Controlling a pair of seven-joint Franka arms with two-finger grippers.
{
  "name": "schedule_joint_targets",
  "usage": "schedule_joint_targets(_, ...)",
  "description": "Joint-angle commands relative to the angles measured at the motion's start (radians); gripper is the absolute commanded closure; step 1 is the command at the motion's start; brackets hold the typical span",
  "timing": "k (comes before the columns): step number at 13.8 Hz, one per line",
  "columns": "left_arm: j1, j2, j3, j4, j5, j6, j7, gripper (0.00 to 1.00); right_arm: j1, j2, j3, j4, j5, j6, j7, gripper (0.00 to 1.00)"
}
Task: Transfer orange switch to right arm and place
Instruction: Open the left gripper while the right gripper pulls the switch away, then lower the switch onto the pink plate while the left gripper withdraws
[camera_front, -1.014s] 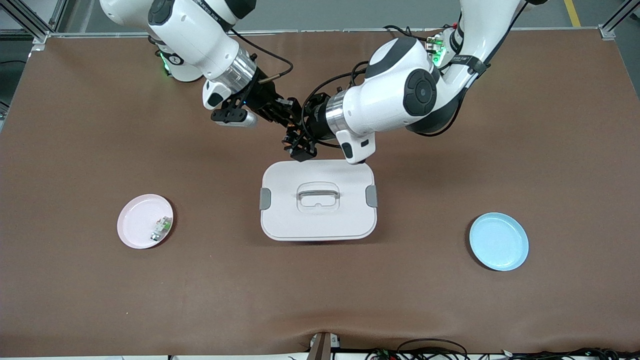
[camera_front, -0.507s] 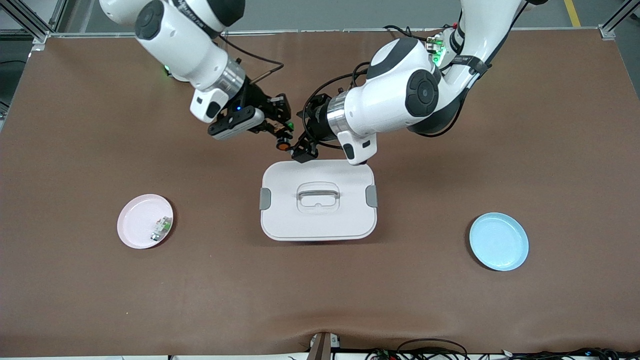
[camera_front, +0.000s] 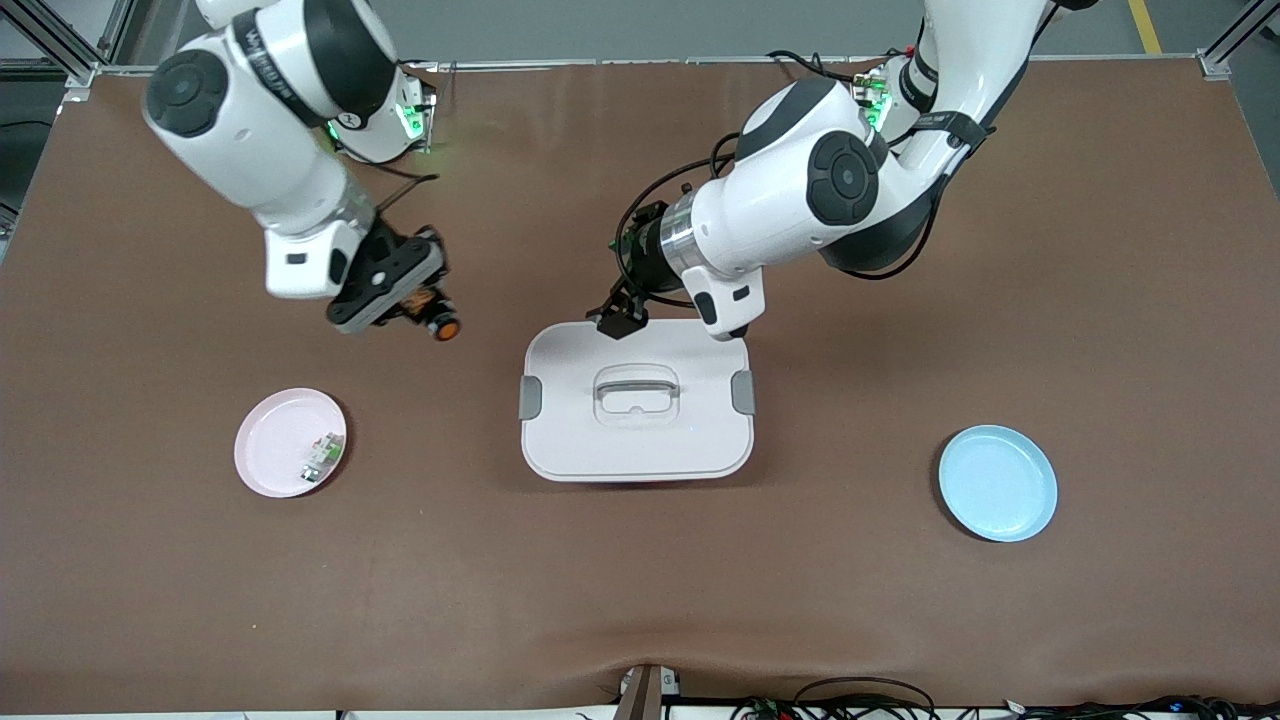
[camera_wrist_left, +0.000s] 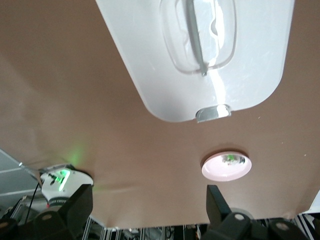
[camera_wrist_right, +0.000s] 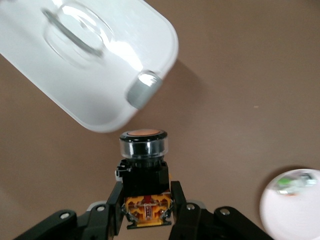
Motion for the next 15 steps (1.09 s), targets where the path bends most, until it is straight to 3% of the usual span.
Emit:
schedule_joint_targets(1, 0.006, -0.005, 0.003, 0.004, 0.081, -0.028, -0.023, 0.00, -0.105, 0.001, 0.014, -0.001, -0.068, -0.013, -0.286, 1.00)
schedule_joint_targets(5, 0.009, -0.005, 0.030, 0.002, 0.257, -0.076, -0.017, 0.00, -0.212, 0.036, 0.015, 0.000, -0.226, 0.026, -0.587, 1.00)
schedule_joint_targets(9, 0.035, -0.008, 0.050, -0.015, 0.478, -0.180, 0.087, 0.00, -0.352, 0.101, 0.017, -0.013, -0.226, 0.125, -0.851, 1.00)
schedule_joint_targets(15, 0.150, -0.032, 0.053, -0.033, 0.607, -0.297, 0.426, 0.00, -0.463, 0.191, 0.018, -0.138, -0.221, 0.374, -0.971, 1.00)
